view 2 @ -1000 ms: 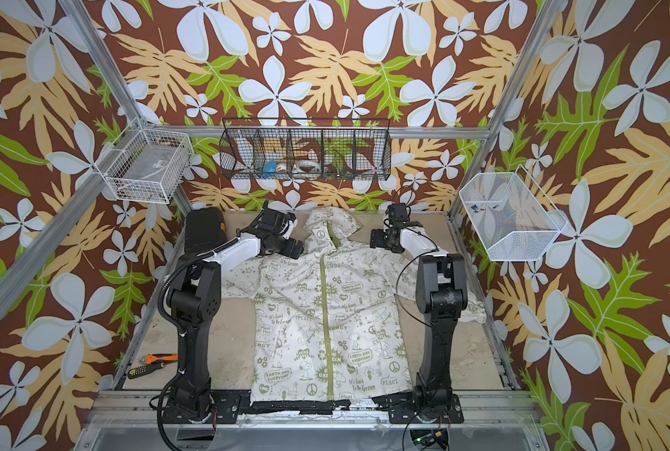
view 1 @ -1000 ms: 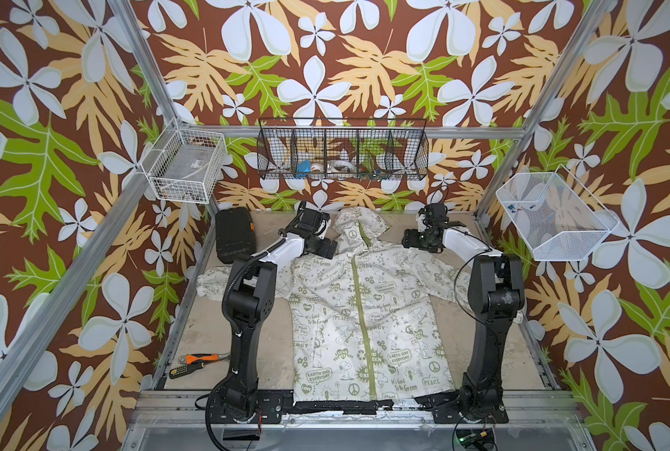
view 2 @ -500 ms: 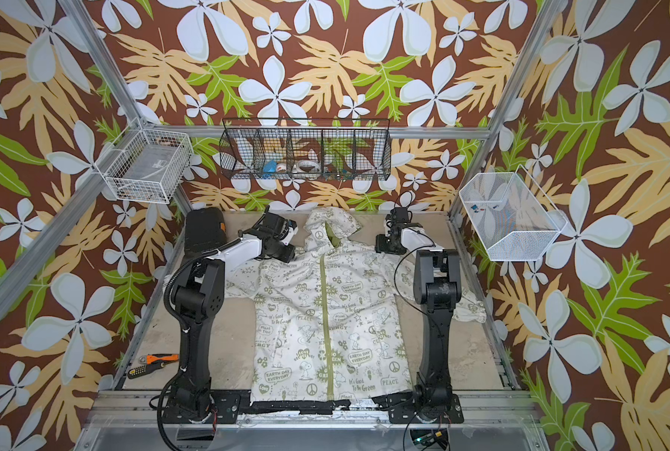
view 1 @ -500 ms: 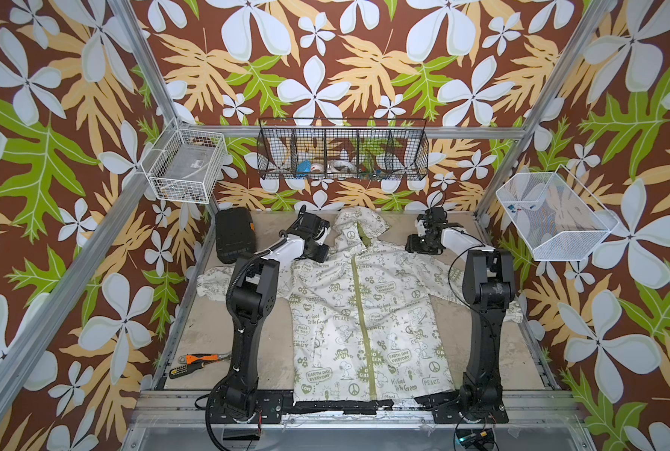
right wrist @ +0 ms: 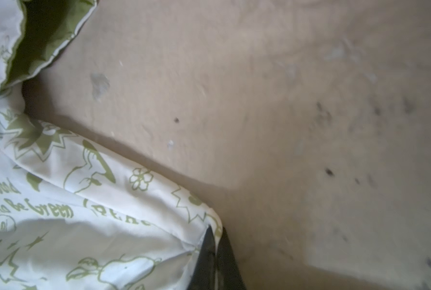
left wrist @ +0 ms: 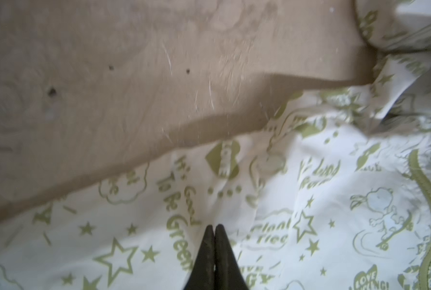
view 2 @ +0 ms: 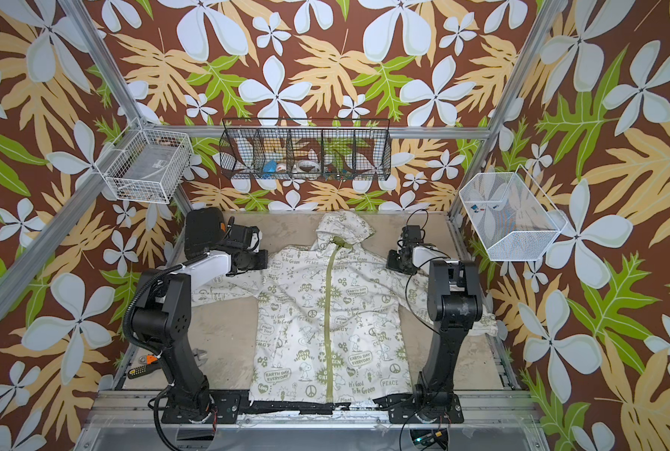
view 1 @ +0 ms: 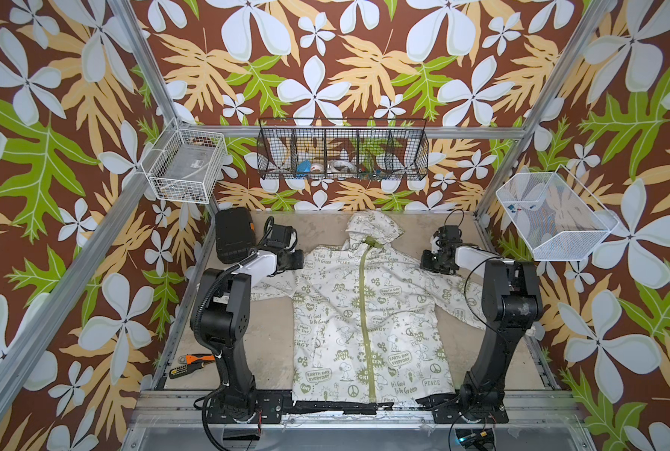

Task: Unzip the jacket
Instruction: Flatten out the jacket at the center of the board.

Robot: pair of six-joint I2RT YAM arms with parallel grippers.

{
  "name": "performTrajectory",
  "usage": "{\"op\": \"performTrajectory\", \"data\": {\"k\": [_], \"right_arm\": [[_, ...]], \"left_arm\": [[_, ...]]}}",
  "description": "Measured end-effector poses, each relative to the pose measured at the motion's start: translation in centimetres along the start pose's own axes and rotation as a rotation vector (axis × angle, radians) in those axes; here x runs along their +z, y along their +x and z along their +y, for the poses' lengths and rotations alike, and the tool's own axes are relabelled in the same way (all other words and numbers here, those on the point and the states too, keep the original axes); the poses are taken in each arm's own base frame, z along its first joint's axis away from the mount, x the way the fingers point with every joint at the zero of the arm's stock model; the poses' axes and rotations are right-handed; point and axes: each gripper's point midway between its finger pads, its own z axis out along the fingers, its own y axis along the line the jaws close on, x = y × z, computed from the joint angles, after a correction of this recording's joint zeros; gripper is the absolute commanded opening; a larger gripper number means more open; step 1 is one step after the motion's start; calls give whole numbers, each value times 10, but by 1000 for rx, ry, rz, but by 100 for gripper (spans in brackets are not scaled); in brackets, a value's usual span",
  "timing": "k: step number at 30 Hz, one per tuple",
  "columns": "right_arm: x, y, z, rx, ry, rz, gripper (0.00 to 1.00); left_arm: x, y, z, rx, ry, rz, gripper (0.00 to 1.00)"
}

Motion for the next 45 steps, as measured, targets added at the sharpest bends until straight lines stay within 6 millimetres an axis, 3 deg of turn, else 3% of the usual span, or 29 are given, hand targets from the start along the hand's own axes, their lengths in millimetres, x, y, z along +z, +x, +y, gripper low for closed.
{"op": "performTrajectory", "data": {"k": [1,2,3,5,6,9,12,14,17,20,26,33,39,42,44,45], "right_arm": [[-5,7,-3,2,15,8,47],[-11,14,-5,4,26,19,62],[-16,20,-7,6,35,30,65],[-28,27,-9,19,49,39,70],[-36,25,-8,21,46,29,71],[-67,2,5,26,1,-61,71],[-104,-30,26,32,-79,-189,71],[-130,-48,39,36,-134,-269,70],[-166,-68,54,35,-194,-363,70],[-192,-76,62,21,-227,-418,70],[-215,-73,69,4,-267,-452,70],[-205,-56,71,4,-293,-396,70],[-202,-48,74,7,-318,-368,68],[-197,-43,73,21,-319,-349,66],[-193,-41,72,27,-317,-340,64],[-191,-39,71,29,-314,-334,64]], "left_arm": [[-2,10,3,-21,-9,15,7],[-5,17,5,-38,-17,21,12],[-10,20,6,-45,-19,17,22],[-30,13,0,-50,4,-38,59],[-43,3,-7,-42,32,-86,70],[-86,-39,-53,66,152,-264,99],[-107,-77,-113,243,264,-367,100],[-98,-95,-149,358,297,-387,100],[-60,-90,-183,487,284,-325,100],[-28,-75,-210,582,266,-264,100],[5,-75,-255,684,164,-293,100],[39,-97,-275,709,16,-367,100],[78,-98,-262,778,-132,-343,95],[88,-107,-257,793,-192,-356,85],[91,-114,-253,792,-215,-367,71],[91,-118,-248,782,-223,-369,58]]}}
